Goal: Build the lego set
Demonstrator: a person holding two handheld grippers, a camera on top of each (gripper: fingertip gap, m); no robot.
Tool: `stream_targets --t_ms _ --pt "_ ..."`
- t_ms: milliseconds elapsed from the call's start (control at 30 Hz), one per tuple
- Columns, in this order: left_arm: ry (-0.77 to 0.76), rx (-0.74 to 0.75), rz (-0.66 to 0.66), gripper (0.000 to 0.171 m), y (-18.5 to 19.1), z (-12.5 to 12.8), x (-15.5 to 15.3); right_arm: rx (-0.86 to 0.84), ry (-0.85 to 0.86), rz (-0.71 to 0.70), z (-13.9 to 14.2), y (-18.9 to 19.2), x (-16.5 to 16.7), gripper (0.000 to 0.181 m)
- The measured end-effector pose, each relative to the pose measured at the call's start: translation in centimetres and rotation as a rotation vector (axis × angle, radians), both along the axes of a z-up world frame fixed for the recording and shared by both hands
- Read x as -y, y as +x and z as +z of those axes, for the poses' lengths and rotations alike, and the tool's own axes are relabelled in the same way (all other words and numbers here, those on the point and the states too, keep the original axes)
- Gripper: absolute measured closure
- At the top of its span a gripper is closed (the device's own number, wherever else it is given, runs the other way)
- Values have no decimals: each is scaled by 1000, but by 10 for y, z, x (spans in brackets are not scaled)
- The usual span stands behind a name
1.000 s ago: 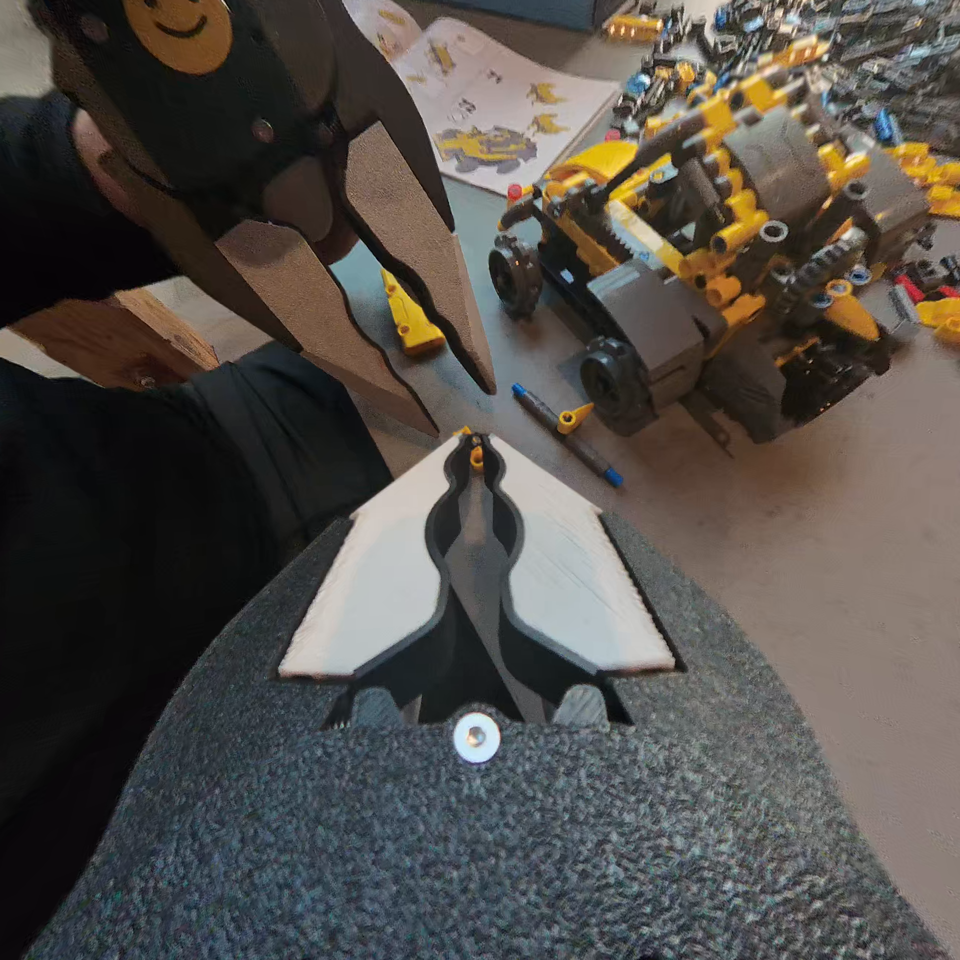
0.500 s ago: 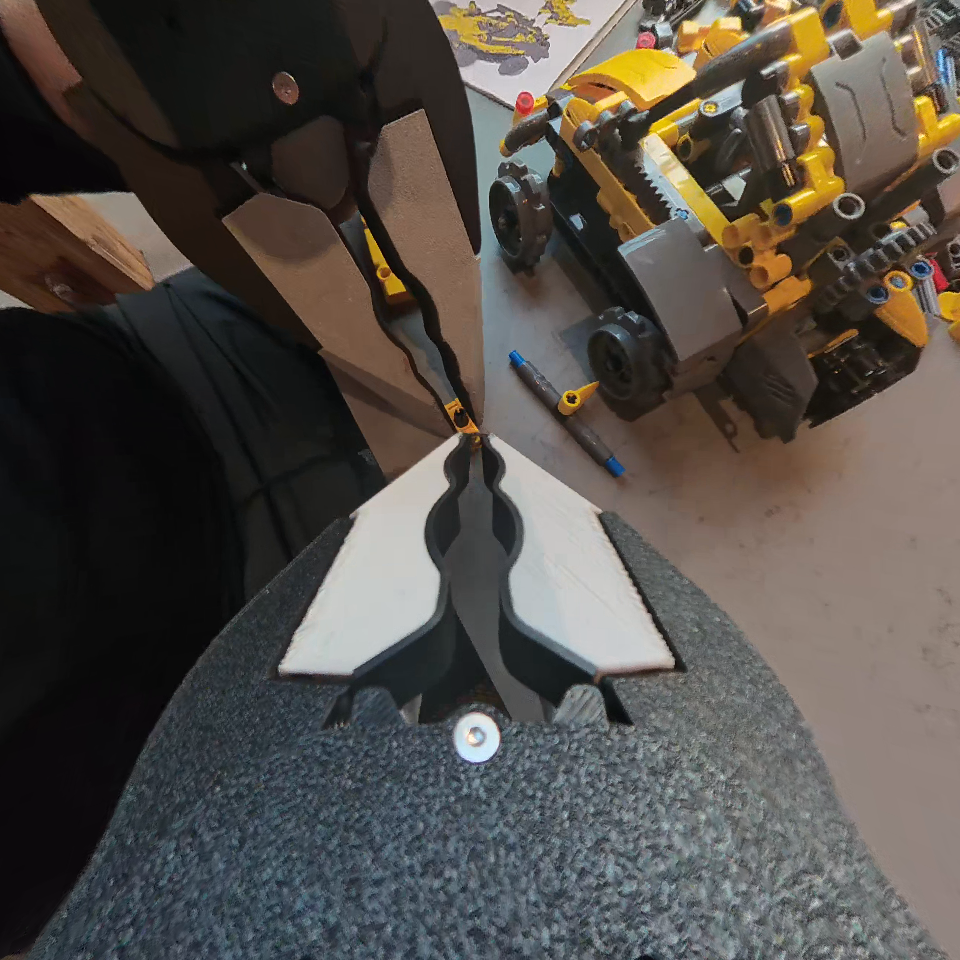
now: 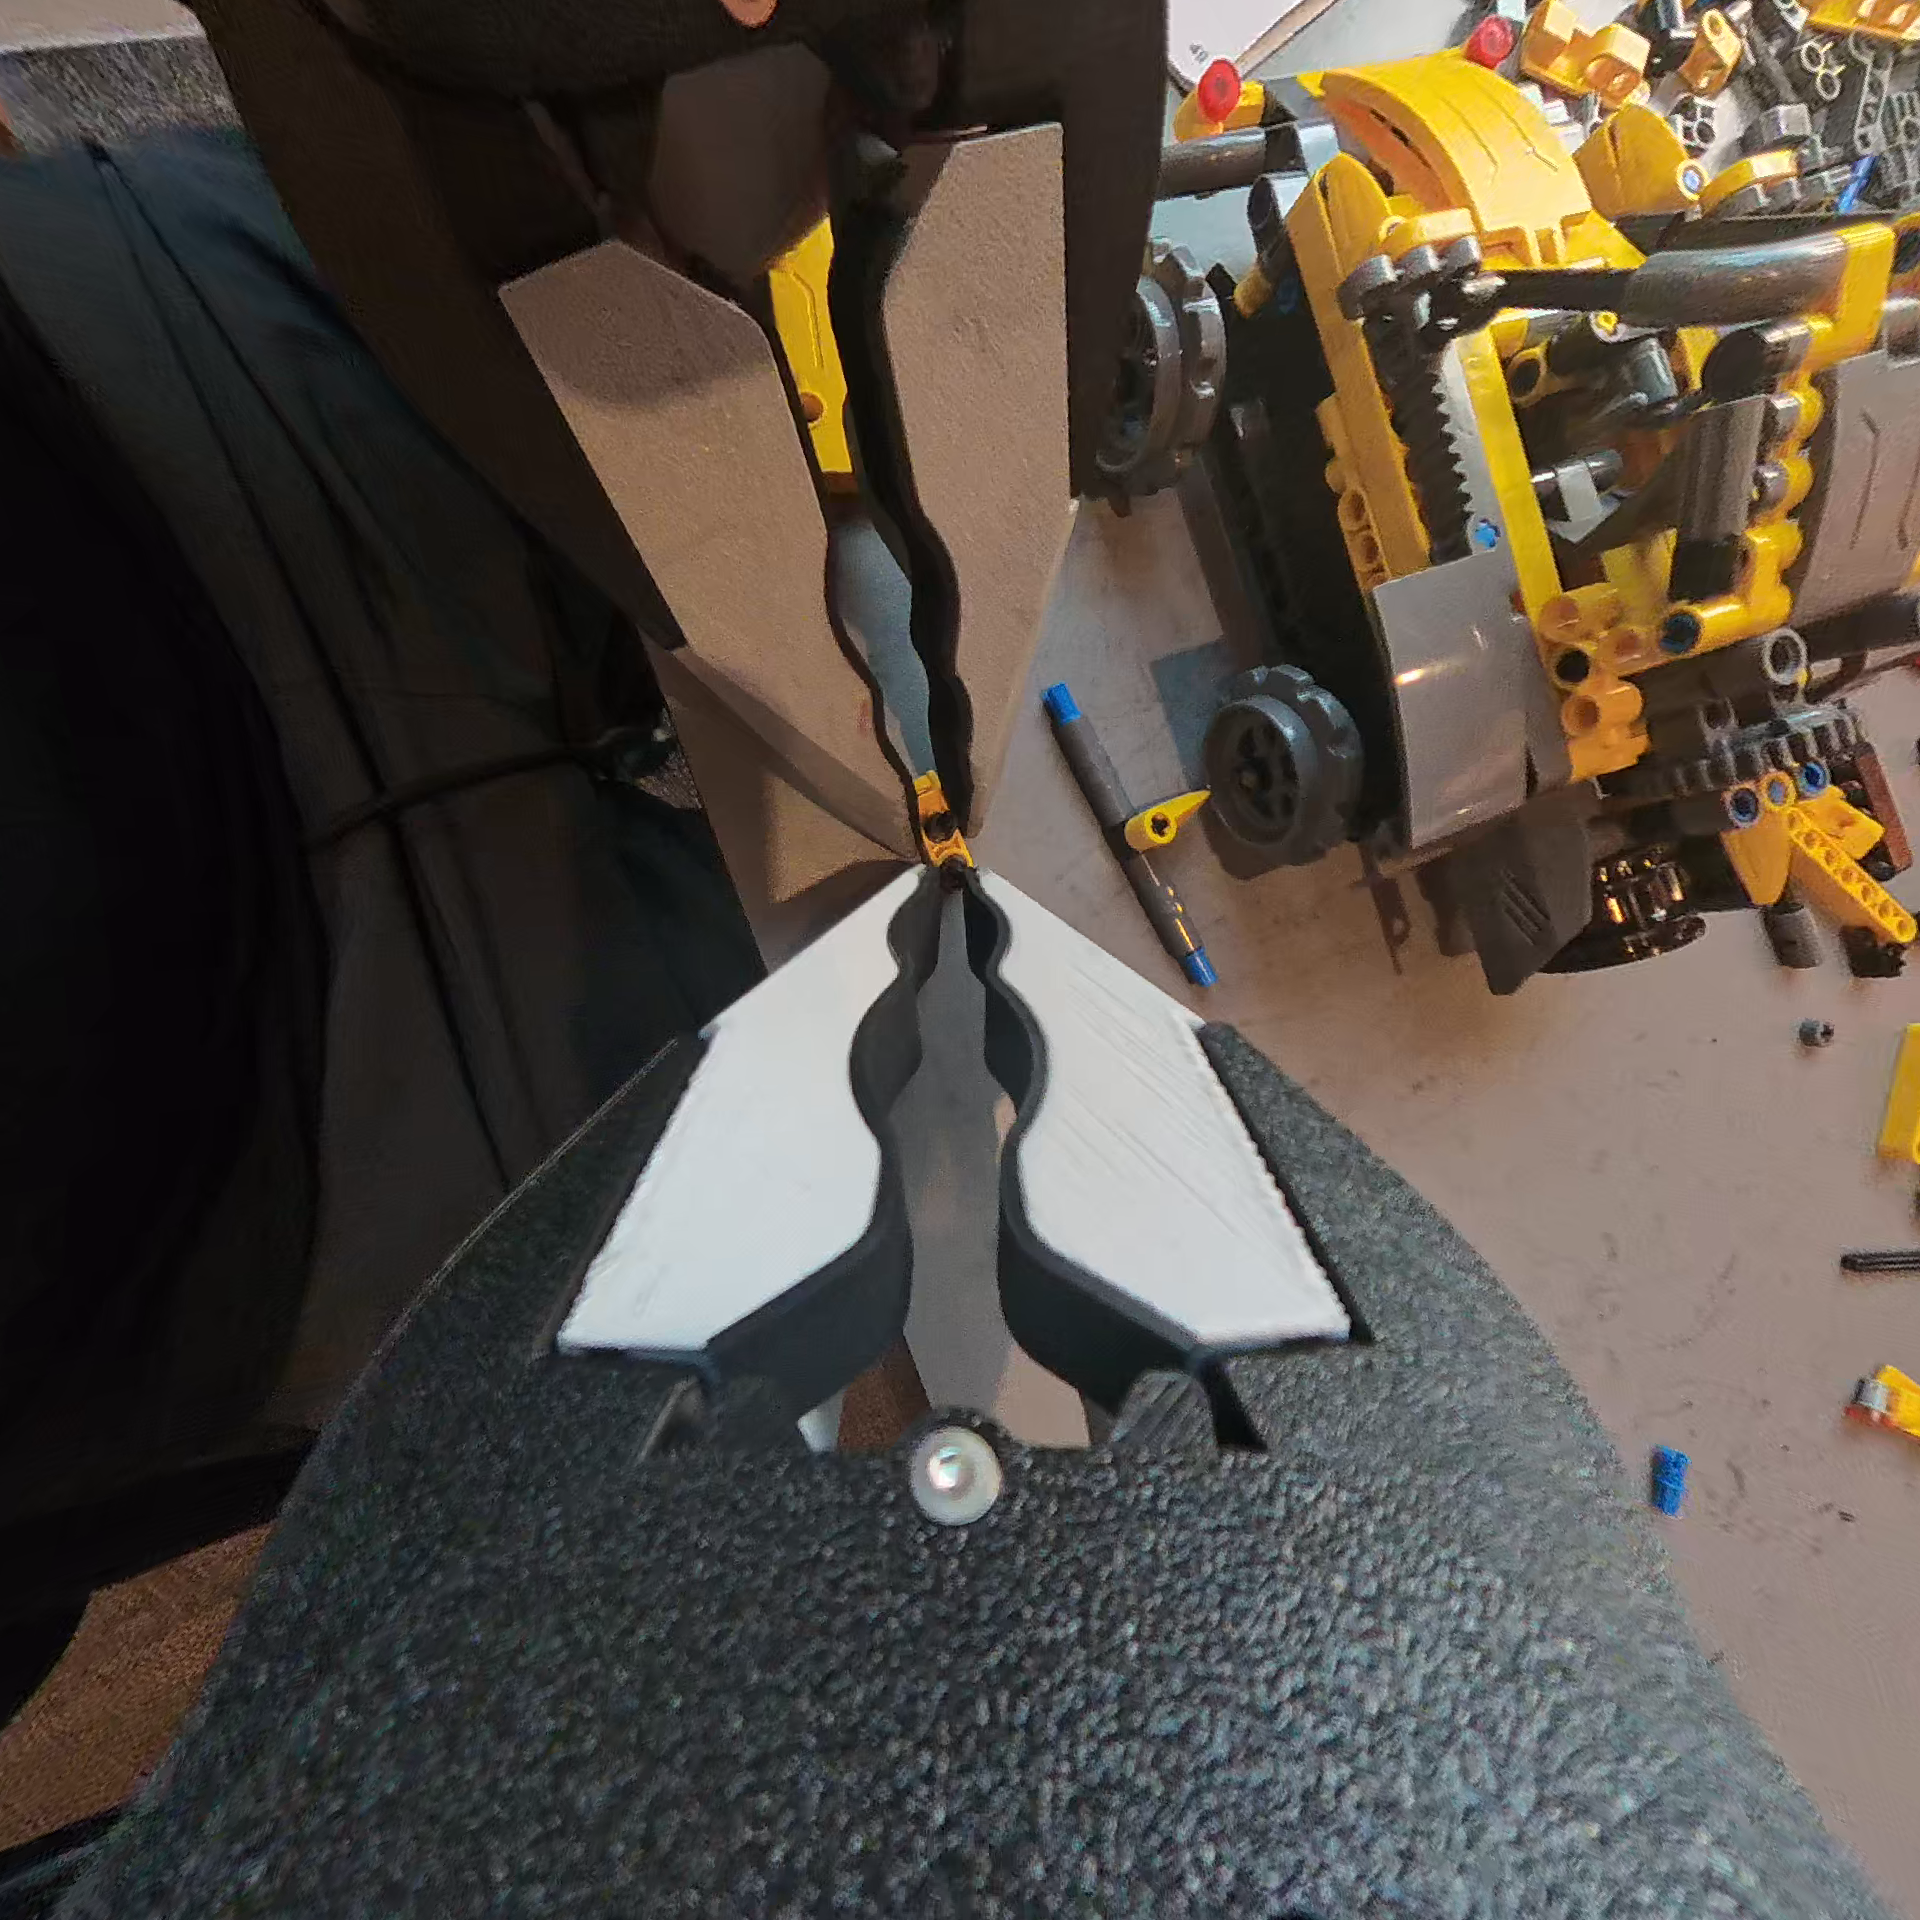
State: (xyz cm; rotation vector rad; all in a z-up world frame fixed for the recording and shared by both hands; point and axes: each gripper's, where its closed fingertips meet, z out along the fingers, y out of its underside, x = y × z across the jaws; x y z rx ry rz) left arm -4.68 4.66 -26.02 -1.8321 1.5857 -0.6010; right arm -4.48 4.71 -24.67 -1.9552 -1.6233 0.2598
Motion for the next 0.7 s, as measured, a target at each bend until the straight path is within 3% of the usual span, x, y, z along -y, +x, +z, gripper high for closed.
stream_targets --t_ms 167,400,600,700 --pt "22 -5 -6 167 0 0 0 73 -2 29 -1 0 1 177" --pt "46 -9 -4 166 0 0 0 -12 -346 -25 0 -5 -3 177" --pt "48 -10 -12 167 1 0 2 -74 -521 -48 -1 -4 -1 177" --pt "36 -5 -9 167 1 0 2 -77 -429 7 -1 -5 -1 177"
